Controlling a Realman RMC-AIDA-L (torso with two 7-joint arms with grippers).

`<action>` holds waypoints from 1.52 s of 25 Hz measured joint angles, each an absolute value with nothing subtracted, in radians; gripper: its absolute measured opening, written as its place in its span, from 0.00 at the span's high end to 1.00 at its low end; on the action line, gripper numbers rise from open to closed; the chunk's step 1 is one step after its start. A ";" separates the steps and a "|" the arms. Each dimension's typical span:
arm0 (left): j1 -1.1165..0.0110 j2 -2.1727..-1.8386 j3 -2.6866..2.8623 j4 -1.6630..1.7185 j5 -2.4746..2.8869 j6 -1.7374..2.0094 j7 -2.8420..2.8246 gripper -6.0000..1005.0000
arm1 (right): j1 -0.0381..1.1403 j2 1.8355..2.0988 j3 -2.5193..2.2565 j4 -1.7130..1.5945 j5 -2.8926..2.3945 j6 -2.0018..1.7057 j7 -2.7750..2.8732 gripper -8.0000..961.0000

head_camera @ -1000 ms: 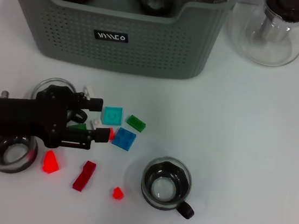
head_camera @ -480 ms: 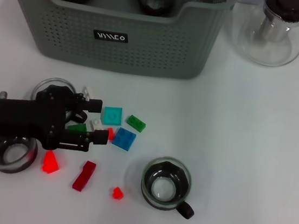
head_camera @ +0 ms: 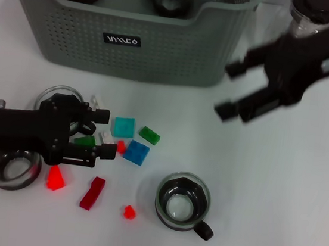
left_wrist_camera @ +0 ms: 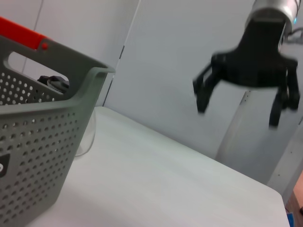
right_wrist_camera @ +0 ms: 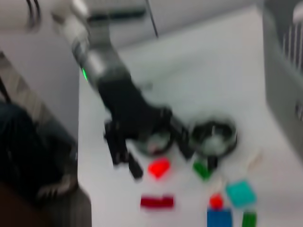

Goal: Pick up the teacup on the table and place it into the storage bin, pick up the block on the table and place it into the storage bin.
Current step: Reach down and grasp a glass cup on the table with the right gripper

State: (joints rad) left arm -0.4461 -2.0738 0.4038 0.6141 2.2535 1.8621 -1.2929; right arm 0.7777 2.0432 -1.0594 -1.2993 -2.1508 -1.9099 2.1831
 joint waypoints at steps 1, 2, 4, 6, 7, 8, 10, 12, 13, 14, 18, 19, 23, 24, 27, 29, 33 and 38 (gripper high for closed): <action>-0.446 -2.074 0.404 0.614 2.253 1.861 -1.291 0.16 | 0.785 2.049 -1.075 -1.284 -2.183 -1.909 2.184 0.04; -0.446 -2.074 0.404 0.613 2.253 1.860 -1.288 0.16 | 0.794 2.056 -1.090 -1.265 -2.221 -1.903 2.185 0.04; -0.446 -2.074 0.402 0.611 2.251 1.860 -1.283 0.16 | 0.817 2.073 -1.119 -1.227 -2.292 -1.891 2.182 0.04; -0.446 -2.074 0.401 0.610 2.248 1.862 -1.281 0.16 | 0.841 2.088 -1.148 -1.190 -2.358 -1.873 2.180 0.04; -0.446 -2.074 0.401 0.609 2.247 1.862 -1.281 0.16 | 0.852 2.093 -1.164 -1.169 -2.383 -1.858 2.182 0.04; -0.446 -2.074 0.401 0.608 2.246 1.862 -1.281 0.16 | 0.873 2.098 -1.201 -1.124 -2.403 -1.826 2.186 0.04; -0.446 -2.075 0.400 0.607 2.246 1.860 -1.281 0.16 | 0.884 2.098 -1.219 -1.097 -2.406 -1.807 2.189 0.04; -0.446 -2.077 0.400 0.606 2.246 1.860 -1.281 0.16 | 0.908 2.098 -1.250 -1.045 -2.406 -1.778 2.190 0.04; -0.446 -2.077 0.400 0.606 2.246 1.860 -1.281 0.16 | 0.919 2.098 -1.265 -1.021 -2.406 -1.762 2.190 0.04; -0.446 -2.077 0.400 0.606 2.246 1.860 -1.281 0.16 | 0.930 2.099 -1.282 -0.999 -2.405 -1.749 2.190 0.04; -0.446 -2.078 0.400 0.606 2.246 1.858 -1.281 0.16 | 0.962 2.105 -1.349 -0.925 -2.403 -1.689 2.190 0.04; -0.446 -2.078 0.400 0.606 2.246 1.857 -1.281 0.16 | 0.970 2.106 -1.368 -0.906 -2.399 -1.669 2.190 0.04; -0.446 -2.079 0.399 0.606 2.246 1.853 -1.281 0.16 | 0.994 2.109 -1.453 -0.841 -2.359 -1.604 2.190 0.04; -0.446 -2.079 0.399 0.606 2.246 1.853 -1.281 0.16 | 0.999 2.109 -1.476 -0.826 -2.346 -1.589 2.190 0.04; -0.446 -2.080 0.399 0.606 2.246 1.853 -1.281 0.16 | 1.006 2.110 -1.533 -0.803 -2.318 -1.563 2.191 0.04; -0.446 -2.081 0.399 0.606 2.246 1.853 -1.281 0.16 | 1.007 2.110 -1.565 -0.798 -2.298 -1.549 2.194 0.04; -0.446 -2.082 0.399 0.606 2.246 1.853 -1.281 0.16 | 1.008 2.111 -1.615 -0.796 -2.283 -1.520 2.205 0.04; -0.446 -2.083 0.399 0.605 2.246 1.853 -1.281 0.16 | 1.006 2.112 -1.702 -0.794 -2.251 -1.462 2.206 0.04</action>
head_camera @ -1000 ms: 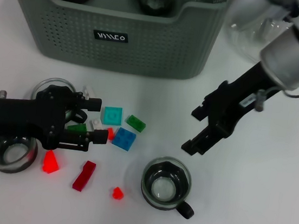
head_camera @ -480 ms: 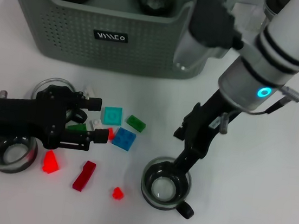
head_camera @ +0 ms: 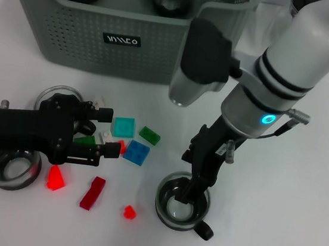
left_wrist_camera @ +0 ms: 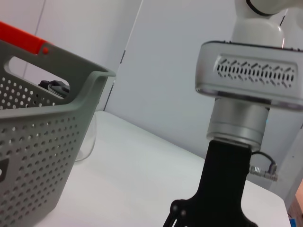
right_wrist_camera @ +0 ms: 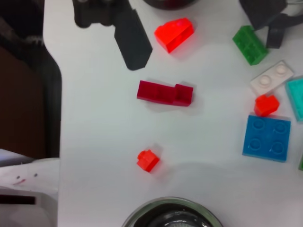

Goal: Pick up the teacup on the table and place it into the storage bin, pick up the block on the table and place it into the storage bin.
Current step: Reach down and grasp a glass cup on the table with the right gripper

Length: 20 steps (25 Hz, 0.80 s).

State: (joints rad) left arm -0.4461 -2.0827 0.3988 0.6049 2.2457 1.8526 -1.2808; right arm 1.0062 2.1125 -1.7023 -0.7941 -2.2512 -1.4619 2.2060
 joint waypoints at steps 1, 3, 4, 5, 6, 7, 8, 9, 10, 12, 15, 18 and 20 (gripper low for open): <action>-0.446 -2.083 0.399 0.605 2.246 1.852 -1.281 0.16 | 1.005 2.113 -1.722 -0.794 -2.246 -1.447 2.206 0.04; -0.444 -2.084 0.399 0.605 2.246 1.852 -1.281 0.16 | 1.003 2.114 -1.754 -0.794 -2.235 -1.424 2.209 0.04; -0.444 -2.084 0.399 0.604 2.246 1.851 -1.281 0.16 | 1.003 2.114 -1.772 -0.794 -2.230 -1.413 2.212 0.04; -0.443 -2.084 0.399 0.604 2.246 1.851 -1.281 0.16 | 1.002 2.114 -1.791 -0.794 -2.226 -1.401 2.217 0.04; -0.443 -2.084 0.399 0.604 2.246 1.851 -1.281 0.16 | 1.002 2.115 -1.810 -0.795 -2.224 -1.391 2.225 0.04; -0.441 -2.084 0.399 0.604 2.246 1.851 -1.281 0.16 | 1.002 2.115 -1.824 -0.796 -2.224 -1.383 2.233 0.04; -0.440 -2.083 0.399 0.604 2.246 1.851 -1.281 0.16 | 1.002 2.116 -1.840 -0.798 -2.224 -1.376 2.240 0.04; -0.440 -2.083 0.399 0.604 2.246 1.851 -1.281 0.16 | 1.002 2.116 -1.854 -0.798 -2.224 -1.367 2.247 0.04; -0.440 -2.083 0.399 0.604 2.246 1.851 -1.281 0.16 | 1.002 2.116 -1.862 -0.798 -2.224 -1.362 2.252 0.04; -0.440 -2.083 0.399 0.604 2.246 1.851 -1.280 0.16 | 1.002 2.116 -1.877 -0.799 -2.225 -1.353 2.261 0.04; -0.439 -2.083 0.399 0.604 2.246 1.851 -1.279 0.16 | 1.002 2.115 -1.884 -0.801 -2.230 -1.345 2.279 0.05; -0.437 -2.083 0.399 0.604 2.246 1.851 -1.278 0.16 | 1.005 2.113 -1.886 -0.799 -2.242 -1.341 2.304 0.07; -0.436 -2.084 0.399 0.604 2.246 1.851 -1.278 0.16 | 1.007 2.113 -1.886 -0.804 -2.265 -1.336 2.333 0.15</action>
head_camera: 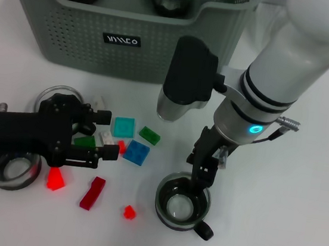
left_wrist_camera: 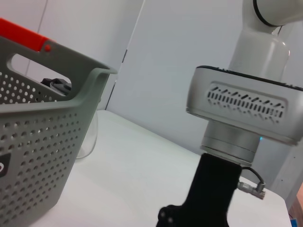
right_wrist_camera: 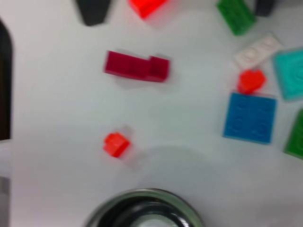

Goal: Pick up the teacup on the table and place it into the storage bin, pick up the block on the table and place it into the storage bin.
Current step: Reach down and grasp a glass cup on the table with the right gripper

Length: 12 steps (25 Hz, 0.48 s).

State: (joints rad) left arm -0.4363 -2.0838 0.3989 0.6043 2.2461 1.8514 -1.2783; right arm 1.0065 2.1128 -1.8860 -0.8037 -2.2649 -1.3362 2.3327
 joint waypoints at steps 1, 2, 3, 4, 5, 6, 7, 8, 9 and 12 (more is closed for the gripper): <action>-0.436 -2.084 0.399 0.604 2.247 1.851 -1.278 0.16 | 1.006 2.113 -1.887 -0.810 -2.276 -1.334 2.345 0.19; -0.436 -2.084 0.400 0.604 2.248 1.851 -1.278 0.16 | 1.005 2.114 -1.889 -0.819 -2.281 -1.334 2.354 0.23; -0.435 -2.084 0.400 0.604 2.250 1.851 -1.278 0.16 | 1.003 2.114 -1.891 -0.829 -2.284 -1.335 2.357 0.27; -0.435 -2.084 0.400 0.604 2.250 1.851 -1.278 0.16 | 1.001 2.114 -1.894 -0.838 -2.284 -1.342 2.358 0.32; -0.435 -2.085 0.400 0.604 2.251 1.851 -1.278 0.16 | 0.999 2.114 -1.895 -0.844 -2.284 -1.344 2.358 0.36; -0.434 -2.085 0.400 0.604 2.250 1.851 -1.278 0.16 | 0.998 2.113 -1.895 -0.848 -2.284 -1.348 2.358 0.41; -0.434 -2.085 0.400 0.604 2.250 1.851 -1.278 0.16 | 0.998 2.113 -1.896 -0.848 -2.284 -1.351 2.358 0.45; -0.434 -2.085 0.400 0.604 2.250 1.851 -1.278 0.16 | 0.998 2.113 -1.896 -0.848 -2.283 -1.354 2.358 0.49; -0.434 -2.085 0.400 0.604 2.250 1.851 -1.278 0.16 | 0.999 2.113 -1.896 -0.846 -2.283 -1.357 2.358 0.52; -0.434 -2.085 0.400 0.604 2.248 1.851 -1.278 0.16 | 1.001 2.112 -1.885 -0.843 -2.274 -1.372 2.361 0.62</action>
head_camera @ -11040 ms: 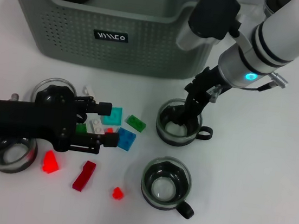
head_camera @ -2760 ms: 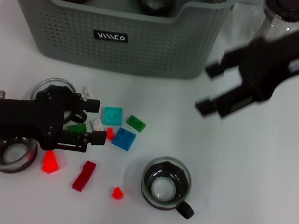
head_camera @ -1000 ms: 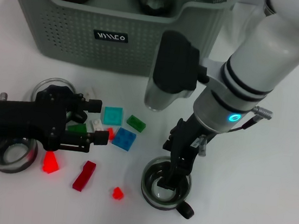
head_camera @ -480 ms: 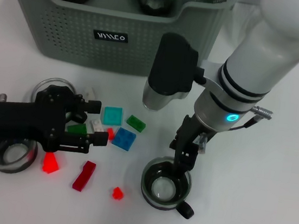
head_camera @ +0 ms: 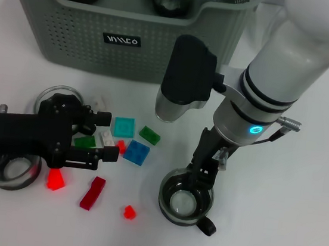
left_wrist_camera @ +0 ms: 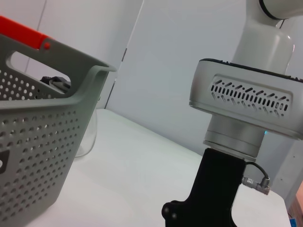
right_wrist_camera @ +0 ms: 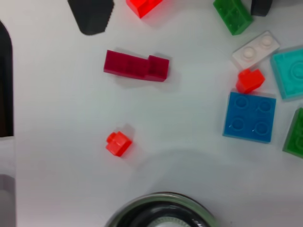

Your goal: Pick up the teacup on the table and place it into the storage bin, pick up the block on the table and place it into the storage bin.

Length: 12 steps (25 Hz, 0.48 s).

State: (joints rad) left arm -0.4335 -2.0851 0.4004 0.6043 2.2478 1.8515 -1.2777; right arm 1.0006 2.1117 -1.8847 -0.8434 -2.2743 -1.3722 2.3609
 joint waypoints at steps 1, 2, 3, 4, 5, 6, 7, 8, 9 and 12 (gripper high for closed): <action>-0.433 -2.085 0.400 0.604 2.247 1.851 -1.278 0.16 | 1.001 2.111 -1.880 -0.843 -2.270 -1.377 2.362 0.65; -0.433 -2.086 0.400 0.604 2.247 1.851 -1.278 0.16 | 1.002 2.110 -1.875 -0.843 -2.266 -1.380 2.362 0.68; -0.433 -2.086 0.400 0.604 2.246 1.851 -1.278 0.16 | 1.002 2.109 -1.870 -0.843 -2.264 -1.384 2.362 0.71; -0.433 -2.086 0.400 0.604 2.246 1.851 -1.278 0.16 | 1.002 2.109 -1.865 -0.843 -2.262 -1.390 2.363 0.75; -0.433 -2.086 0.400 0.604 2.246 1.851 -1.277 0.16 | 1.002 2.108 -1.860 -0.843 -2.262 -1.391 2.363 0.78; -0.433 -2.086 0.400 0.604 2.246 1.851 -1.277 0.16 | 1.002 2.107 -1.850 -0.845 -2.261 -1.398 2.363 0.81; -0.433 -2.086 0.400 0.604 2.246 1.852 -1.276 0.16 | 1.001 2.106 -1.841 -0.847 -2.261 -1.403 2.362 0.84; -0.433 -2.086 0.400 0.604 2.246 1.851 -1.276 0.16 | 1.000 2.104 -1.829 -0.850 -2.261 -1.411 2.361 0.87; -0.433 -2.086 0.400 0.604 2.246 1.851 -1.275 0.16 | 1.000 2.104 -1.815 -0.851 -2.261 -1.420 2.359 0.90; -0.433 -2.086 0.400 0.604 2.246 1.851 -1.275 0.16 | 1.001 2.100 -1.773 -0.855 -2.268 -1.449 2.353 0.93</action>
State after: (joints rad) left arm -0.4325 -2.0861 0.4002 0.6043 2.2456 1.8515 -1.2752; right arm 1.0009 2.1003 -1.7728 -0.8545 -2.2677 -1.4491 2.3531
